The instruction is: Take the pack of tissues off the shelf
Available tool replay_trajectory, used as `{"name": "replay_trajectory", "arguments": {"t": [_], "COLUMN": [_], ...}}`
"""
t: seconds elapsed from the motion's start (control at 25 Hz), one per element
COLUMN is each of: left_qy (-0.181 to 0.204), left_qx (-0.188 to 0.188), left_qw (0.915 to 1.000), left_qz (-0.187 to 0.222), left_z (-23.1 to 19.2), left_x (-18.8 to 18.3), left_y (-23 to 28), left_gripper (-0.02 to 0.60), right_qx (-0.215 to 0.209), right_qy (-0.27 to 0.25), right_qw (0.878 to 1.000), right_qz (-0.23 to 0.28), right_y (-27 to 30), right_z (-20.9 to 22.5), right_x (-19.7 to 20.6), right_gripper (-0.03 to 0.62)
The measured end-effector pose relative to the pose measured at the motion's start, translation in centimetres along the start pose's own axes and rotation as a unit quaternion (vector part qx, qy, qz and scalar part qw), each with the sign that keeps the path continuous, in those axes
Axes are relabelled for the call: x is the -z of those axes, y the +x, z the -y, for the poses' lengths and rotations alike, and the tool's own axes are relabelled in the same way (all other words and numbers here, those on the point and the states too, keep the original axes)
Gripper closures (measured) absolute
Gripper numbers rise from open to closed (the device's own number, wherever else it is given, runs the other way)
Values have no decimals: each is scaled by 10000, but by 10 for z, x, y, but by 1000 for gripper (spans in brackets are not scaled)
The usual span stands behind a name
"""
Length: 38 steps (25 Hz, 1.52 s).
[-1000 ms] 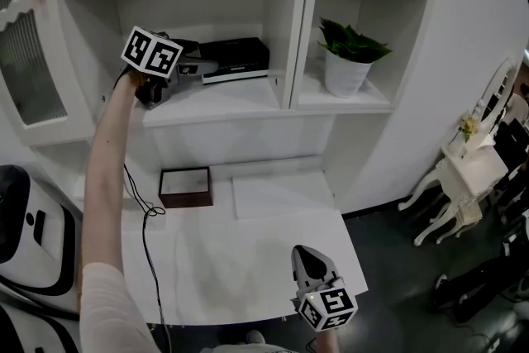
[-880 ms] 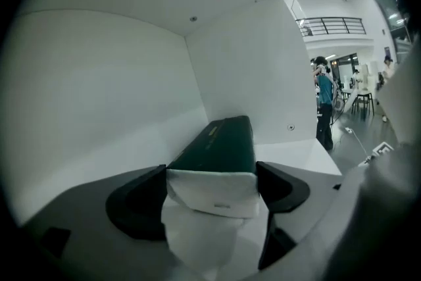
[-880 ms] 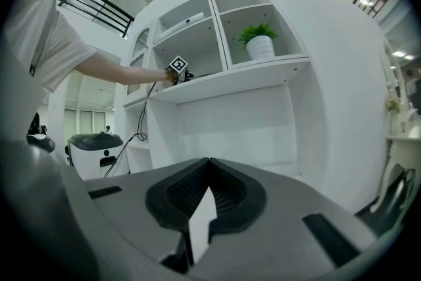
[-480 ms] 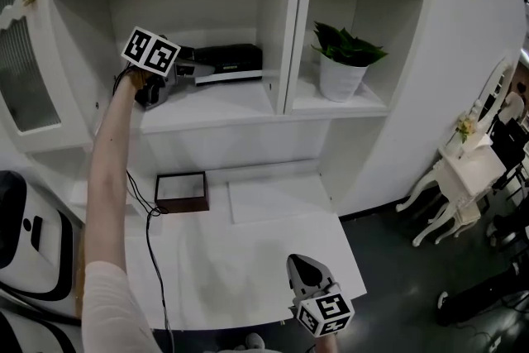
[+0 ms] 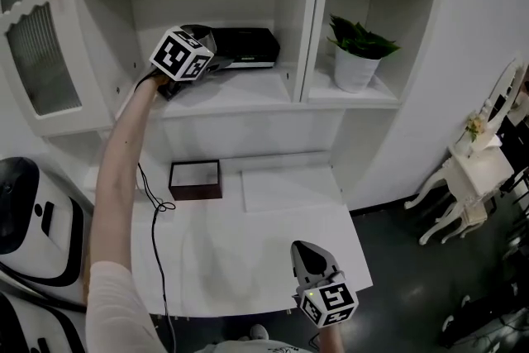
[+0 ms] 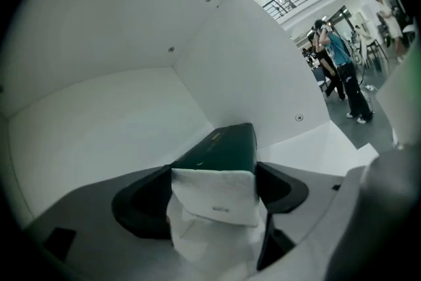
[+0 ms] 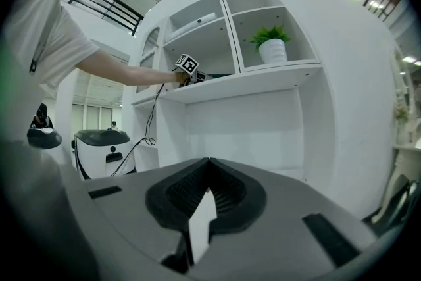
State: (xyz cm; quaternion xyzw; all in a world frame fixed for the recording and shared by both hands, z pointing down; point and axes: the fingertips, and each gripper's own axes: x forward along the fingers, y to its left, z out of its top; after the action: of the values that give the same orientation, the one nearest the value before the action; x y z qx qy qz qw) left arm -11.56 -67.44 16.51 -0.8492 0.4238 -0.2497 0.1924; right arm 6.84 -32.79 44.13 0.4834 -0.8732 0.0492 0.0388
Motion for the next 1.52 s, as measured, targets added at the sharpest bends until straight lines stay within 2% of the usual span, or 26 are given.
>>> {"name": "replay_trajectory", "arguments": {"t": [0.2,0.44,0.6,0.76,0.88,1.12,1.36,1.44,1.52], "left_qy": [294,104,-62,-259,-282,-366,-417,-440,-463], "left_qx": [-553,-1302,-1890,-2266,-2640,-3408,-3741,-3905,-4026], "left_qw": [9980,9906,9778,9617,9451,9005,8567,8418,8332], "left_qz": [32,399,900,1521,1906,2676,3527,3701,3762], "left_z": [-1,-10,-8,6,20,62,130,152,174], "left_x": [-9,-33,-58,-76,-81,-83,-81,-75,-66], "left_y": [-19,-67,-120,-178,-220,-312,-398,-422,-439], "left_gripper": [184,187,187,187,189,190,190,190,190], "right_qx": [38,175,244,252,192,133,168,196,223], "right_qy": [-199,-428,-670,-819,-919,-1074,-1231,-1246,-1286], "right_qw": [9997,9981,9950,9908,9875,9807,9735,9711,9687], "right_qz": [154,416,696,1048,1269,1631,1921,2026,2111], "right_y": [-14,-41,-55,-62,-67,-73,-76,-75,-75], "right_z": [-10,-17,-25,-37,-51,-78,-97,-100,-102], "right_x": [-13,-34,-58,-85,-102,-125,-141,-147,-151], "right_gripper": [591,591,591,591,591,591,591,591,591]}}
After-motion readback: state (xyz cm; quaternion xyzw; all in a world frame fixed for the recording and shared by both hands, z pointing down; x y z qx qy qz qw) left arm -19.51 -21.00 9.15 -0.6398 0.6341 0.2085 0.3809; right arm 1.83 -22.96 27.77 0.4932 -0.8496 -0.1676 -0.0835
